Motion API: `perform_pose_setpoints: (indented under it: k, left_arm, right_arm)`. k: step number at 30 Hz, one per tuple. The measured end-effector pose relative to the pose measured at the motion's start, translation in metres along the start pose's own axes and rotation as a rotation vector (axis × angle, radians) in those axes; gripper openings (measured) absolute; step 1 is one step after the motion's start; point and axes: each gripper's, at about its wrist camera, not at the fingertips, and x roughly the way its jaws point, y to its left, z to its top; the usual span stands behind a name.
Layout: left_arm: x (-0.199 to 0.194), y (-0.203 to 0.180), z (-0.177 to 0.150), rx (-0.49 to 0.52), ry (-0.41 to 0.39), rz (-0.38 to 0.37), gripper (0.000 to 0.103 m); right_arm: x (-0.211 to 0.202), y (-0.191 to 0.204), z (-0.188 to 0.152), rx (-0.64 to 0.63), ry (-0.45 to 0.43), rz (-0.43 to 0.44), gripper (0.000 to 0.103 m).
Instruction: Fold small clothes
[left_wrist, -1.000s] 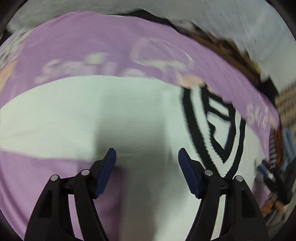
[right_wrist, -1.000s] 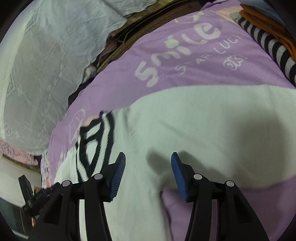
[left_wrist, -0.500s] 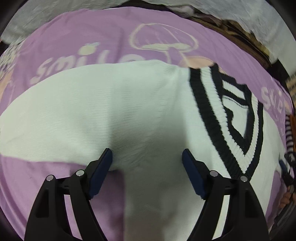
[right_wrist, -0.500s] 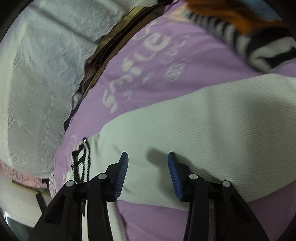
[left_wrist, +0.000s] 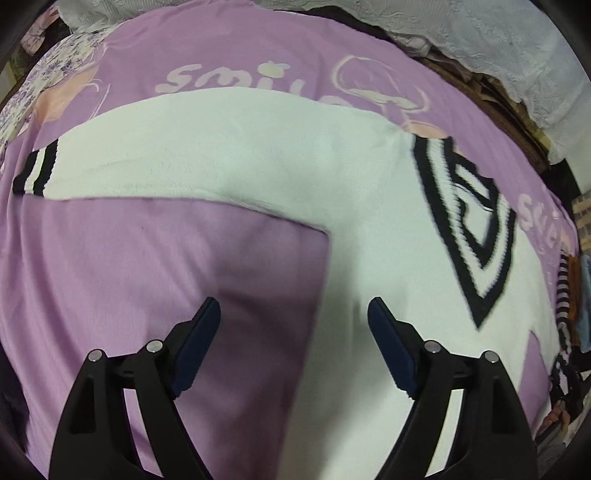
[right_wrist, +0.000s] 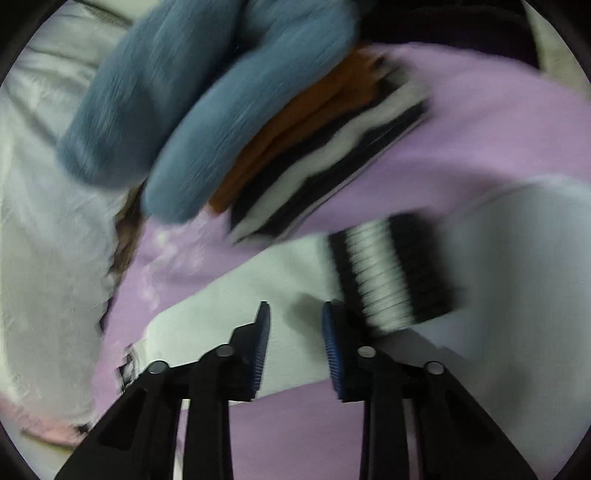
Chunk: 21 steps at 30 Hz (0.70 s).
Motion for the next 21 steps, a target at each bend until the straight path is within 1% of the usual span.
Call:
perform_pose_setpoints:
  k: [2, 3, 6, 8, 10, 12, 14, 15, 16, 17, 18, 19, 20, 21]
  left_arm:
    - [-0.006, -0.016, -0.004, 0.012, -0.004, -0.03, 0.081]
    - [-0.009, -0.03, -0.007, 0.031, -0.006, -0.045, 0.082]
    - [-0.01, -0.07, -0.012, 0.103, -0.001, -0.067, 0.084]
    - [-0.008, -0.106, -0.019, 0.169, 0.009, -0.078, 0.084]
    - [0.002, -0.141, -0.03, 0.22, 0.028, -0.084, 0.085]
    - [0.011, -0.16, -0.041, 0.257, 0.054, -0.072, 0.085]
    - [0.028, -0.179, -0.058, 0.305, 0.09, -0.026, 0.085]
    - [0.034, -0.183, -0.066, 0.322, 0.099, 0.0, 0.085]
    - [0.037, -0.185, -0.071, 0.334, 0.095, 0.022, 0.086]
    - [0.038, -0.186, -0.076, 0.35, 0.084, 0.045, 0.088]
    - [0.037, -0.186, -0.081, 0.36, 0.073, 0.062, 0.091]
    - [0.036, -0.184, -0.085, 0.356, 0.068, 0.078, 0.093]
    - [0.036, -0.181, -0.087, 0.339, 0.07, 0.081, 0.095]
    - [0.035, -0.178, -0.089, 0.32, 0.073, 0.081, 0.095]
  right_arm:
    - [-0.008, 0.006, 0.001, -0.005, -0.028, 0.026, 0.037]
    - [-0.007, 0.015, 0.001, -0.022, -0.027, 0.065, 0.037]
    - [0.008, 0.042, -0.006, -0.074, 0.016, 0.139, 0.041]
    - [0.021, 0.053, -0.013, -0.092, 0.048, 0.161, 0.042]
    - [0.034, 0.057, -0.017, -0.111, 0.075, 0.163, 0.042]
    - [0.043, 0.049, -0.017, -0.106, 0.104, 0.146, 0.042]
    - [0.045, 0.033, -0.013, -0.082, 0.124, 0.136, 0.042]
    - [0.044, 0.022, -0.011, -0.069, 0.132, 0.155, 0.042]
    - [0.042, 0.013, -0.008, -0.059, 0.136, 0.174, 0.041]
    - [0.039, 0.004, -0.005, -0.052, 0.141, 0.194, 0.037]
    - [0.036, -0.004, -0.003, -0.049, 0.147, 0.213, 0.034]
    - [0.032, -0.015, 0.002, -0.048, 0.149, 0.225, 0.032]
    - [0.028, -0.021, 0.004, -0.052, 0.138, 0.206, 0.031]
    - [0.027, -0.028, 0.009, -0.05, 0.133, 0.212, 0.029]
